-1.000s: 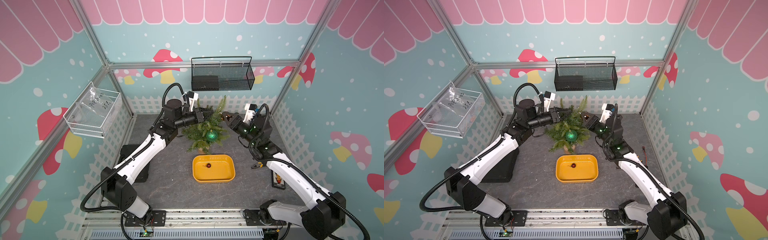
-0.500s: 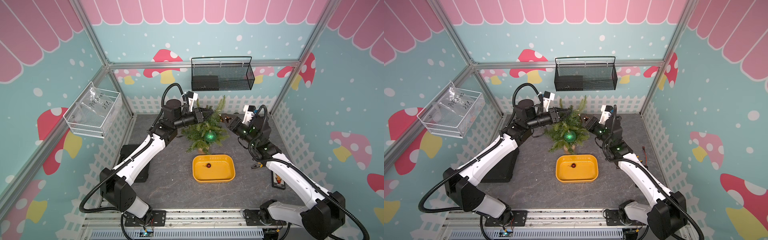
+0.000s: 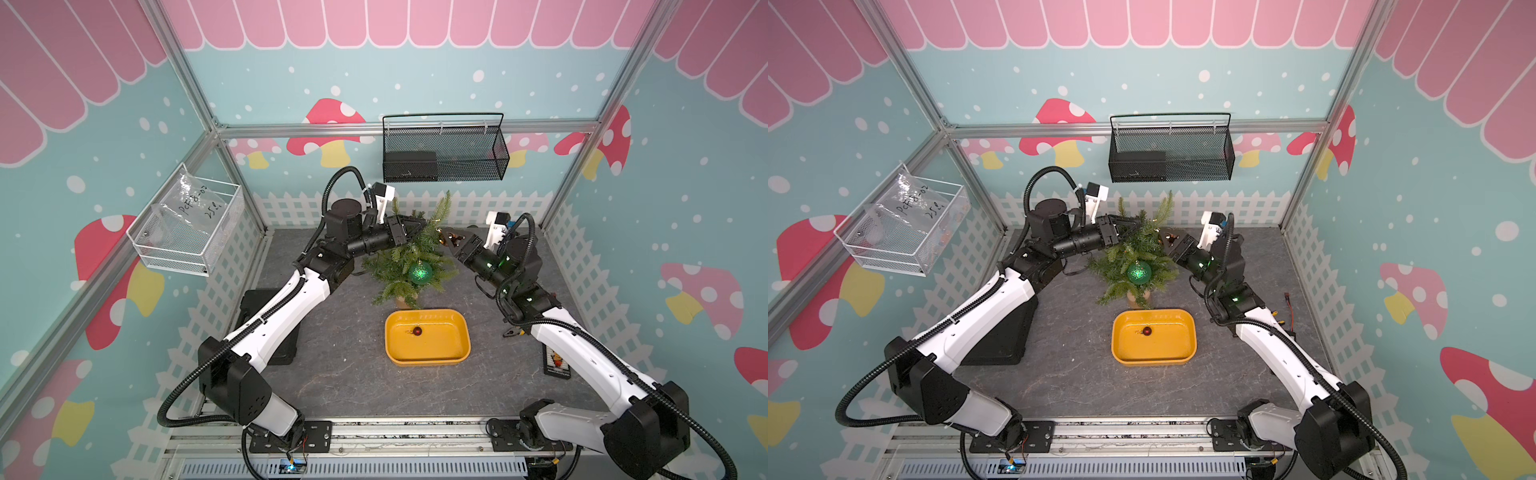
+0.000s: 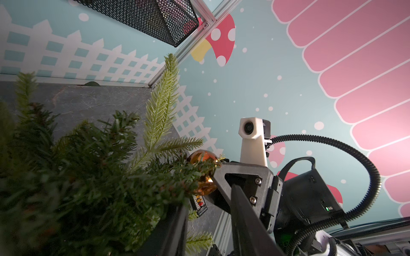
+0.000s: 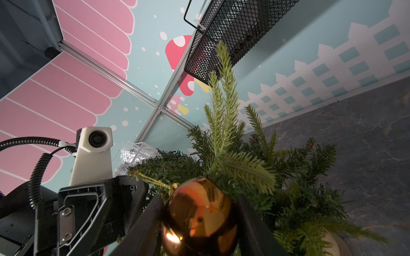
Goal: Decorate the small christmas tree with ornaments
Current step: Hang an ornament on the christmas tree.
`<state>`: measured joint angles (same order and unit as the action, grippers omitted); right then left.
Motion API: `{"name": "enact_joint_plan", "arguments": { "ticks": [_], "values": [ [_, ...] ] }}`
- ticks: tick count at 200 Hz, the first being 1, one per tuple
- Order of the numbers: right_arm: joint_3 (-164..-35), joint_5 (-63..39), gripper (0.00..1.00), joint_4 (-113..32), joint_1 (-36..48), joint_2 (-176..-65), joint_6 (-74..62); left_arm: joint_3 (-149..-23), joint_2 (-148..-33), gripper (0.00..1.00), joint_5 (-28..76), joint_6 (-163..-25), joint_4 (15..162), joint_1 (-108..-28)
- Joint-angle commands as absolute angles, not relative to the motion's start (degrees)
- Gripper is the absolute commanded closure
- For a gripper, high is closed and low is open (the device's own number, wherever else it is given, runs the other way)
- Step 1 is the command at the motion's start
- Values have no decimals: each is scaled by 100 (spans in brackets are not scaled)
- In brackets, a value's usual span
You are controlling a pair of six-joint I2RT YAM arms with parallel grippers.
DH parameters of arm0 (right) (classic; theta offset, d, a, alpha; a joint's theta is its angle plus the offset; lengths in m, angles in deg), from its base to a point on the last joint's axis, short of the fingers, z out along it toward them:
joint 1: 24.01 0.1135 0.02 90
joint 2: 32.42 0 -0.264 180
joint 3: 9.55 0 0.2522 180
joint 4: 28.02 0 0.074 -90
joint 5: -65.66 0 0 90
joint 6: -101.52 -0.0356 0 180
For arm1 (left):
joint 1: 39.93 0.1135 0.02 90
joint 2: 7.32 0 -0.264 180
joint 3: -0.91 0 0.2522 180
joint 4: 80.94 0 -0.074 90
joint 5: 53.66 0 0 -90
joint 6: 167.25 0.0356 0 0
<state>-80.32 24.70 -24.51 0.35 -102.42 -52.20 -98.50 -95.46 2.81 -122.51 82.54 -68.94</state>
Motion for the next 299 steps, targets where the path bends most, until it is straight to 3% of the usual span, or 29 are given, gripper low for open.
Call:
{"name": "enact_joint_plan", "arguments": {
  "ticks": [1, 56, 155, 213, 257, 299],
  "values": [
    [-7971, 2552, 45, -2025, 7, -10210, -5455, -9749, -9311, 65, 347, -12335, 8302, -6902],
    [-7890, 2443, 37, -2012, 7, -10034, -5451, -9592, -9137, 64, 364, -12388, 8344, -6876],
    [-7851, 2042, 41, -3180, -3, -9228, -4433, -8932, -8257, 61, 617, -12251, 8094, -6794],
    [-7386, 1725, 43, -4233, -1, -8495, -3535, -8063, -7245, 54, 820, -11909, 7548, -6834],
    [-6841, 1713, 46, -5381, 7, -8080, -2390, -7290, -6607, 48, 1837, -11129, 6522, -7797],
    [-6092, 1814, 48, -6092, 46, -7898, -1776, -6322, -6784, 46, 3060, -11047, 6749, -9067]
  ]
}}
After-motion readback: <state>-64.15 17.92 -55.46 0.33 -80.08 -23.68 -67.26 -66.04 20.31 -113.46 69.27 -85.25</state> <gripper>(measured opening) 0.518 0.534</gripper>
